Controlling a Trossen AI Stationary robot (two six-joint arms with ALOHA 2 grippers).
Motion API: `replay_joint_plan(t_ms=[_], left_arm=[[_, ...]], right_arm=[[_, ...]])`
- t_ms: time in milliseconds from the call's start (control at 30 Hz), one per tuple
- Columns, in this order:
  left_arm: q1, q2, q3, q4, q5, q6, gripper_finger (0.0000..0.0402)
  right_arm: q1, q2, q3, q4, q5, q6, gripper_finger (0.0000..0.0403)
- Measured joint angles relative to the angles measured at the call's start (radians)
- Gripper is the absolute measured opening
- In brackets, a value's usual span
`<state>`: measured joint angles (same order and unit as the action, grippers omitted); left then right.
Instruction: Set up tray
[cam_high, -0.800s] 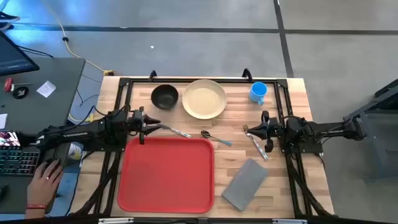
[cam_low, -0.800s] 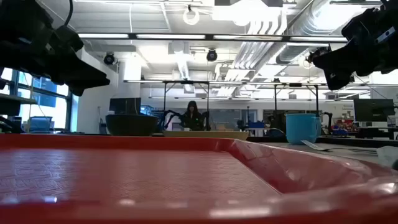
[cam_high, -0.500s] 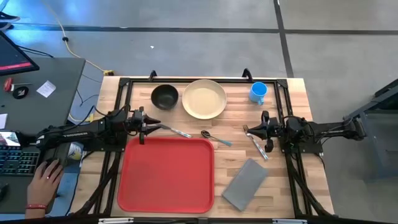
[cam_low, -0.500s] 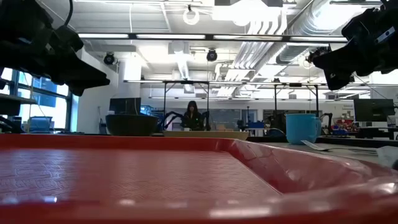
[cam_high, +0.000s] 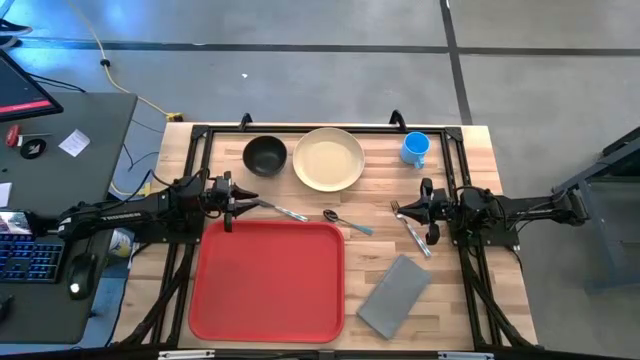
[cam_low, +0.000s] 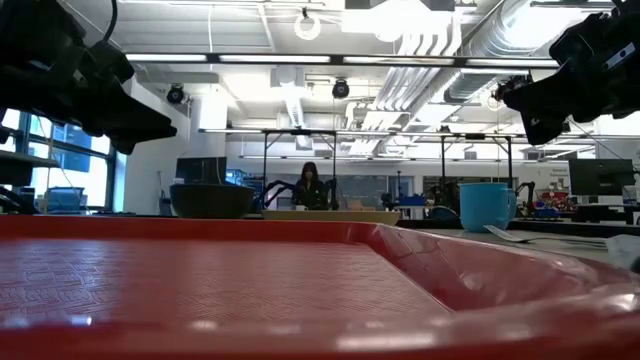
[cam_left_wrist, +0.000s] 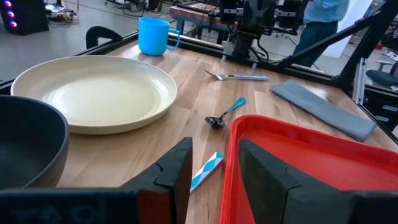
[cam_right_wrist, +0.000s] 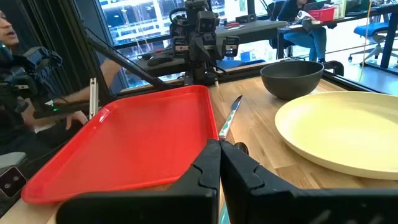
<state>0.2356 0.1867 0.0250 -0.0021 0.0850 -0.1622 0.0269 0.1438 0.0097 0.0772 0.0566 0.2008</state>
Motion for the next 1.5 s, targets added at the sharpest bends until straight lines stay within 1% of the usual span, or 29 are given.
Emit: replay_joint_plan(t_ms=[1367, 1433, 1500], left_arm=[[0.000, 0.000, 0.000, 0.000, 0.001, 0.000, 0.0166], [0.000, 0.000, 0.000, 0.000, 0.001, 0.000, 0.0166], [0.000, 0.000, 0.000, 0.000, 0.001, 0.000, 0.0166]], right_arm=[[0.000, 0.000, 0.000, 0.000, 0.000, 0.000, 0.0000], [0.000, 0.000, 0.000, 0.000, 0.005, -0.050, 0.0000], [0.000, 0.000, 0.000, 0.000, 0.020, -0.158, 0.0000]])
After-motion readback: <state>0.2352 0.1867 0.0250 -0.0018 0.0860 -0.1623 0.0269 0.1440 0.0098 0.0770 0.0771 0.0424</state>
